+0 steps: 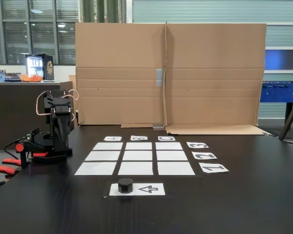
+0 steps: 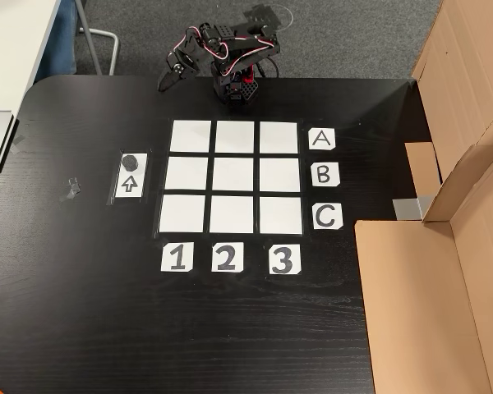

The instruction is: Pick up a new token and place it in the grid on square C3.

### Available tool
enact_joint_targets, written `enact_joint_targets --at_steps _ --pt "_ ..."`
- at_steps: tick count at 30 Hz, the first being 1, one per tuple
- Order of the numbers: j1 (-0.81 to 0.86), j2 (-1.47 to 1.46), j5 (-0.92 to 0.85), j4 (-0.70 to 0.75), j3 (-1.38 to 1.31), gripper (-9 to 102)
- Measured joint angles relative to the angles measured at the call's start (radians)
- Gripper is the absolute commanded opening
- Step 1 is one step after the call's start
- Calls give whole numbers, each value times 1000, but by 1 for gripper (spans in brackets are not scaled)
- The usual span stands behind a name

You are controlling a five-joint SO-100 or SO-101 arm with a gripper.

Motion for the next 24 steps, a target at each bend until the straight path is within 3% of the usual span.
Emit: enact_joint_targets --at_steps 4,11,16,24 --pt "0 -137 0 49 -158 7" --pt "-37 -428 0 256 -528 11" --pt "-71 -612 0 391 -738 23" --pt "-87 -802 31 451 -931 39"
